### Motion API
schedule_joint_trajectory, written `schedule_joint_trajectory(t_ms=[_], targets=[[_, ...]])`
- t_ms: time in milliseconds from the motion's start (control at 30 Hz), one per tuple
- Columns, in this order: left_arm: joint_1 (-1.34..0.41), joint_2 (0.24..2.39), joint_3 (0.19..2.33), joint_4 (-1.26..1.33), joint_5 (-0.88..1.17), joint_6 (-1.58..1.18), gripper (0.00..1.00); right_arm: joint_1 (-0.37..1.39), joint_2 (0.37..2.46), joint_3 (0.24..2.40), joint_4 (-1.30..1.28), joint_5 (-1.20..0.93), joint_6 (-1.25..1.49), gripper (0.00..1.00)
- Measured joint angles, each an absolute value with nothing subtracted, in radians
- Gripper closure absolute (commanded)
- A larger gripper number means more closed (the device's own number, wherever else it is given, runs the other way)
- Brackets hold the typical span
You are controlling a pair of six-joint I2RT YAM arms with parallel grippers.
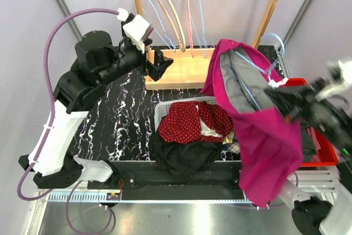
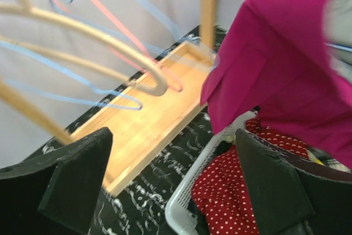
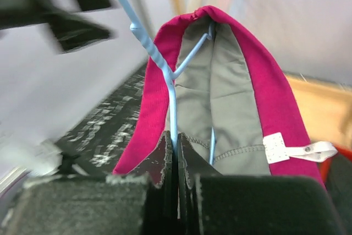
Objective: Remove the skirt from the hanger
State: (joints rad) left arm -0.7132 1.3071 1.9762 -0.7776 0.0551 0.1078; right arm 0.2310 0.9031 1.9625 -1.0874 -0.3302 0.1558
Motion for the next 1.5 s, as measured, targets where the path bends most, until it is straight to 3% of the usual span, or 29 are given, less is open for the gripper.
schedule_joint_trajectory(t_ms=[200, 300, 433, 833, 1267, 1433, 1500], targets=[[-0.561, 1.324, 2.016, -0.762, 0.502, 0.103, 0.01, 0.236, 0.836, 2.088, -1.052, -0.596, 0.183, 1.00], [-0.508, 1.325, 2.010, -0.744, 0.760, 0.096, 0.01, 0.239, 0.841, 2.061, -1.007, -0.697, 0.208, 1.00], [-0.492, 1.324, 2.005, -0.719, 0.931, 0.096, 0.01, 0.240, 0.884, 1.976, -0.957, -0.807, 0.255, 1.00], [-0.474, 1.331, 1.930, -0.602, 1.164, 0.031, 0.01, 0.240, 0.939, 1.810, -0.874, -0.859, 0.324, 1.00], [-0.470, 1.425, 1.936, -0.536, 1.091, -0.013, 0.02, 0.241, 0.921, 1.781, -0.809, -0.887, 0.356, 1.00], [-0.469, 1.430, 1.934, -0.467, 1.112, -0.083, 0.31, 0.240, 0.920, 1.751, -0.796, -0.896, 0.362, 1.00], [-0.469, 1.430, 1.926, -0.426, 1.134, -0.113, 0.50, 0.241, 0.916, 1.736, -0.788, -0.900, 0.364, 1.00]])
